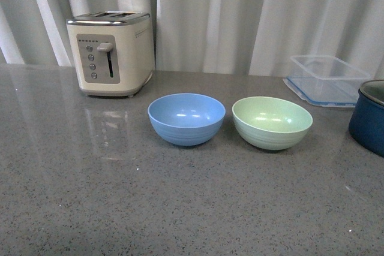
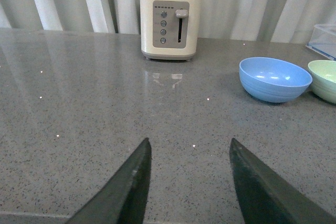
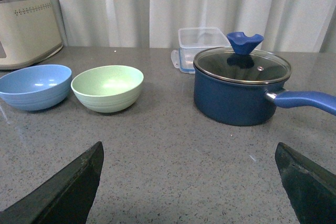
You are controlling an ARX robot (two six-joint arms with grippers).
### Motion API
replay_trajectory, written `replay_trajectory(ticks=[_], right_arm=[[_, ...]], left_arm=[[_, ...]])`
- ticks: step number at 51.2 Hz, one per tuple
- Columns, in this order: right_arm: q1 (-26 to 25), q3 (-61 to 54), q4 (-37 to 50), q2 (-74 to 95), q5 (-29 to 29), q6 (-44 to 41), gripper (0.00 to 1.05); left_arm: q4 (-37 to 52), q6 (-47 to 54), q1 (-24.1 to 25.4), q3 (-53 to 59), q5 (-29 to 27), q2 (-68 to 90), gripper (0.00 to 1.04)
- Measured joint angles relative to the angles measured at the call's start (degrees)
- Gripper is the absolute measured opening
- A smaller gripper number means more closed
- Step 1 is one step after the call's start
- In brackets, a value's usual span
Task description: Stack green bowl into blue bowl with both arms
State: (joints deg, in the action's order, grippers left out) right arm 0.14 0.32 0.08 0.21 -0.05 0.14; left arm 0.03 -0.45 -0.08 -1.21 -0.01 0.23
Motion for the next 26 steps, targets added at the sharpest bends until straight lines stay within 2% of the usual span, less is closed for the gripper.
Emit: replay_trajectory(ticks=[6,10,15,20,26], right_arm=[[-0.1,0.0,-0.1,0.1,-0.5,-0.1,0.95],[-0.5,1.4,-1.1,3.2,-6.1,0.0,0.95],[3.5,6.3,1.7,12.2,-6.6,1.5,0.95],[6.2,15.4,3.9,25.7,-11.6,7.4,0.95],[8.1,24.9,4.7,40.9,-13.1,12.9,0.95]], left_arm=[[0.0,0.0,0.0,0.0,0.0,0.0,0.72],[0.0,0.0,0.0,0.0,0.0,0.0,0.83],[0.0,0.0,0.0,0.0,0.0,0.0,1.00],[0.0,0.1,0.0,0.0,0.0,0.0,0.98],[0.0,0.1,0.0,0.0,0.0,0.0,0.98]])
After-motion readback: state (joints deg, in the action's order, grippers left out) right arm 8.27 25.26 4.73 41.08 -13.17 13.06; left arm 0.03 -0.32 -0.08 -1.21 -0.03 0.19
